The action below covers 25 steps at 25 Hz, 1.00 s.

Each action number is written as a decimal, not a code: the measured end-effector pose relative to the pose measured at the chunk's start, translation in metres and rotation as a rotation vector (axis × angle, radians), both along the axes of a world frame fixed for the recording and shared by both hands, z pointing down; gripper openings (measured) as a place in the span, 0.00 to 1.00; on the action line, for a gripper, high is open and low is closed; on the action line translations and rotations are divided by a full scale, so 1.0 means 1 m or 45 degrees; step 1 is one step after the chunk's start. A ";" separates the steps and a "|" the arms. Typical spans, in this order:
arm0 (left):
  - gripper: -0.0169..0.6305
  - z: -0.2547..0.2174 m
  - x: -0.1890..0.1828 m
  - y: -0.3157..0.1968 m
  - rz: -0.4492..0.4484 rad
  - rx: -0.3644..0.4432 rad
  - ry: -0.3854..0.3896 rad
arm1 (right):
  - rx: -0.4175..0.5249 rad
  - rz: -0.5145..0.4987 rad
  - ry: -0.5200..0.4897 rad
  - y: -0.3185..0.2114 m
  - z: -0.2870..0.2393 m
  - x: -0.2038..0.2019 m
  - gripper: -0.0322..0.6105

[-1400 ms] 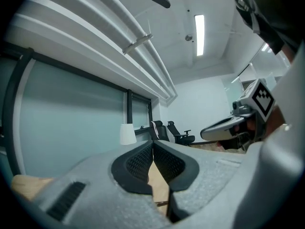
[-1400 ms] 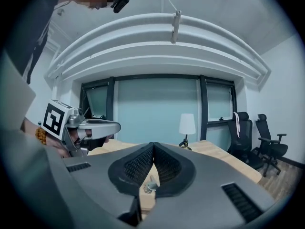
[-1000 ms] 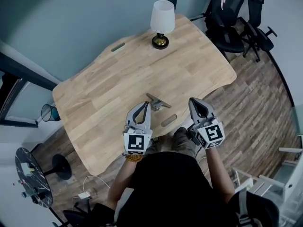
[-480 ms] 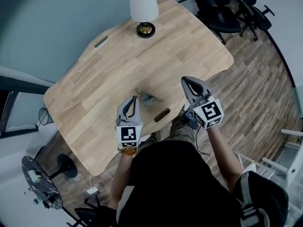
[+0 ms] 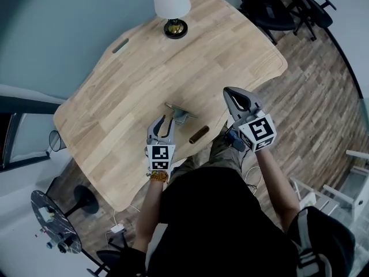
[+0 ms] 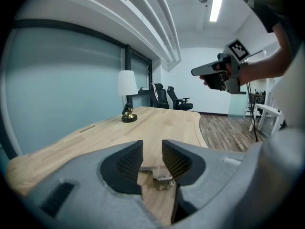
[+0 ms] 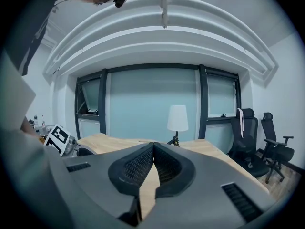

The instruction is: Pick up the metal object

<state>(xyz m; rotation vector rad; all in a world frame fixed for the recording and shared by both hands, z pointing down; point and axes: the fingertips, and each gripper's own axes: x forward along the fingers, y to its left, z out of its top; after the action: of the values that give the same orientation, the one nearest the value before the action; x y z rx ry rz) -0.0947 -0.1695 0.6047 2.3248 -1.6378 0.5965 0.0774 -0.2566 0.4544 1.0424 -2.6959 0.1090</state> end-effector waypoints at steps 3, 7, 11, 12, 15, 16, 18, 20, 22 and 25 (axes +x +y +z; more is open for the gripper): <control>0.28 0.032 0.002 0.005 0.009 -0.097 0.001 | -0.008 0.014 0.005 0.002 0.004 0.008 0.05; 0.36 0.080 0.004 0.017 0.029 -0.223 -0.008 | -0.017 0.034 0.009 0.005 0.008 0.013 0.05; 0.41 0.116 0.004 0.025 0.037 -0.314 -0.014 | -0.018 0.043 0.015 0.005 0.010 0.016 0.05; 0.42 0.123 0.005 0.026 0.039 -0.329 -0.016 | -0.018 0.044 0.017 0.005 0.011 0.017 0.05; 0.45 0.135 0.009 0.030 0.046 -0.361 -0.024 | -0.030 0.049 0.028 0.007 0.012 0.021 0.05; 0.47 0.139 0.010 0.030 0.049 -0.369 -0.027 | -0.032 0.051 0.029 0.007 0.012 0.023 0.05; 0.47 0.148 0.013 0.030 0.057 -0.378 -0.029 | -0.027 0.059 0.029 0.007 0.009 0.026 0.05; 0.47 0.156 0.017 0.031 0.068 -0.401 -0.029 | -0.023 0.068 0.031 0.007 0.009 0.030 0.05; 0.50 0.161 0.019 0.029 0.079 -0.420 -0.028 | -0.023 0.073 0.034 0.005 0.009 0.031 0.05; 0.53 0.168 0.022 0.023 0.088 -0.425 -0.010 | -0.026 0.073 0.040 0.004 0.009 0.033 0.05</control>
<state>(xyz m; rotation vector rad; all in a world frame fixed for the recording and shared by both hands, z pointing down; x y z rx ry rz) -0.0722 -0.1468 0.7728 2.1411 -1.3440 0.8241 0.1101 -0.2529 0.4637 1.1068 -2.6322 0.1296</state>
